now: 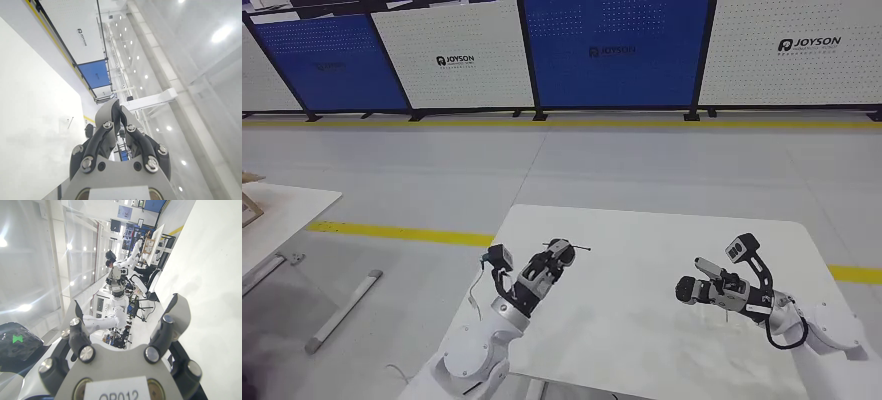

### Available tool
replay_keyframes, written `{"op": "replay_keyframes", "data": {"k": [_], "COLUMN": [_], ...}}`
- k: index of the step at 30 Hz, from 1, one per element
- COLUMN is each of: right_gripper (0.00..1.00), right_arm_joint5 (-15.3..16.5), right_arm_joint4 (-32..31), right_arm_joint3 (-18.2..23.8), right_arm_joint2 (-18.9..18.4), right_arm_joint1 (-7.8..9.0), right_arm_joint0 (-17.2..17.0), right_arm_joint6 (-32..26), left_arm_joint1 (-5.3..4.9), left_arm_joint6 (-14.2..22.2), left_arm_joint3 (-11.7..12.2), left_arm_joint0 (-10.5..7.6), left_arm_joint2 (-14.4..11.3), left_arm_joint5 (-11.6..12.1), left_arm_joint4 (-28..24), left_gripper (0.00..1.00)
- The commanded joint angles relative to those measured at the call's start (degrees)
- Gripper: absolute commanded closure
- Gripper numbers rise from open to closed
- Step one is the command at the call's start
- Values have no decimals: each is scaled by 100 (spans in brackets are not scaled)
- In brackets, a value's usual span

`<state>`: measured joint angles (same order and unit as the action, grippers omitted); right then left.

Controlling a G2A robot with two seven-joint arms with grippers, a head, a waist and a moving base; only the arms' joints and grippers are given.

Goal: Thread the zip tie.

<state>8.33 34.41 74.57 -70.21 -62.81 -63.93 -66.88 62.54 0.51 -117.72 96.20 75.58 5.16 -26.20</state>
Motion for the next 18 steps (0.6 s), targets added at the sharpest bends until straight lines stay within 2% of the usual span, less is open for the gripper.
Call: {"op": "replay_keyframes", "data": {"k": [1, 2, 11, 16, 18], "right_gripper": [0, 0, 0, 0, 0], "right_arm_joint5": [0, 0, 0, 0, 0], "right_arm_joint4": [0, 0, 0, 0, 0], "right_arm_joint3": [0, 0, 0, 0, 0], "right_arm_joint2": [0, 0, 0, 0, 0], "right_arm_joint1": [0, 0, 0, 0, 0], "right_arm_joint0": [0, 0, 0, 0, 0], "right_arm_joint6": [0, 0, 0, 0, 0], "left_arm_joint1": [21, 26, 27, 46, 54], "left_arm_joint6": [-38, 3, 2, -7, -27], "left_arm_joint3": [-4, -16, 1, 306, 436], "left_arm_joint0": [9, 9, 6, -168, -255], "left_arm_joint2": [13, 13, 9, -174, -288], "left_arm_joint5": [220, 316, 299, -238, -427], "left_arm_joint4": [-152, -191, -176, 232, 543], "left_gripper": [100, 100, 100, 100, 100]}}
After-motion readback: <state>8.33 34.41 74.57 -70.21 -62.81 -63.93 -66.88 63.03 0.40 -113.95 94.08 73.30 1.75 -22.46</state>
